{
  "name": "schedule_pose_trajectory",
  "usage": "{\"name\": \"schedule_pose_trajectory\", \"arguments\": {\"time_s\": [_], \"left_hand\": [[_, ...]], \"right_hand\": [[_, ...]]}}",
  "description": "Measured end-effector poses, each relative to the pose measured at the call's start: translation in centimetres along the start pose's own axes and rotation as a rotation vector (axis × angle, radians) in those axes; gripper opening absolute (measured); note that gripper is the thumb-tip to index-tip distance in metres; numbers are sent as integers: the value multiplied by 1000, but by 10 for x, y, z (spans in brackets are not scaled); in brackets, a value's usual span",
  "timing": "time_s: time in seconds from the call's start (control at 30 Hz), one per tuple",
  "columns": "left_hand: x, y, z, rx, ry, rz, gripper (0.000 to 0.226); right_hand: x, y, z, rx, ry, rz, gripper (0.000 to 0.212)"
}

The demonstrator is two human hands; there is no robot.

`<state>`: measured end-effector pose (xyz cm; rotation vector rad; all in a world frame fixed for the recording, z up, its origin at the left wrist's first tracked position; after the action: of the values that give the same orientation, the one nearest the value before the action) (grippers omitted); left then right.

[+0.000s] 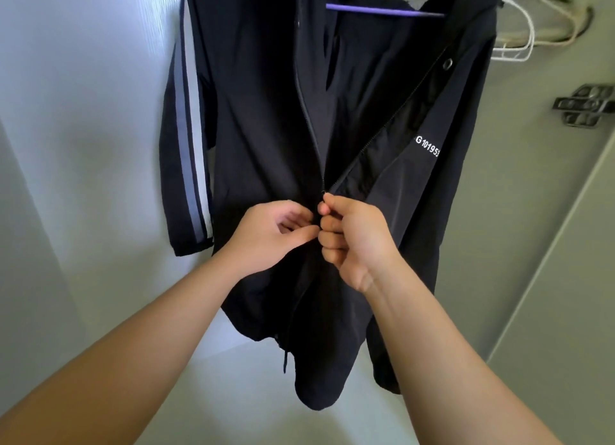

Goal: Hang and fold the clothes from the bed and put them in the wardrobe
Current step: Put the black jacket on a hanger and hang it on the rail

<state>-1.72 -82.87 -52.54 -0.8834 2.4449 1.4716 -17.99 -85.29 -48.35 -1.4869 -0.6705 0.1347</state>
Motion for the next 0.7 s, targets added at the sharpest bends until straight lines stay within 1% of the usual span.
{"name": "schedule_pose_trajectory", "arguments": {"time_s": [0.1,0.23,0.33,0.4,0.47,0.53,0.6,0.7], "left_hand": [[0,6,-13,51,64,-116,12],[-9,-3,-20,106,97,-229,19],[-12,-6,-23,95,110,-233,18],[-15,-3,-28,118,93,-280,18],[-17,7,-34,124,82,-271,16],[-18,24,-44,132,129,-213,22],[-19,43,-57,176,215,-186,25],[-20,65,-75,261,263,-234,24]], "right_hand": [[1,-1,0,-7,4,11,29],[5,-35,-7,-90,27,-8,27],[14,-79,-14,-183,28,-25,28],[22,-90,-15,-193,24,19,28],[28,-88,-16,-175,15,52,28],[30,-85,-18,-159,14,44,28],[30,-88,-19,-152,18,25,27],[29,-93,-19,-162,13,34,28]]}}
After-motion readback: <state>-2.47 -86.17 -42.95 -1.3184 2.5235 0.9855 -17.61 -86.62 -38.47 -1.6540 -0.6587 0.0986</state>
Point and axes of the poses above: each hand's wrist, its own z-axis away from the middle knuckle, its own x-axis out of the palm, y = z × x, the point moved 1 cm from there along -z, towards the middle knuckle, and after that the axes turned 5 degrees about -x, right-handed, at the moved point
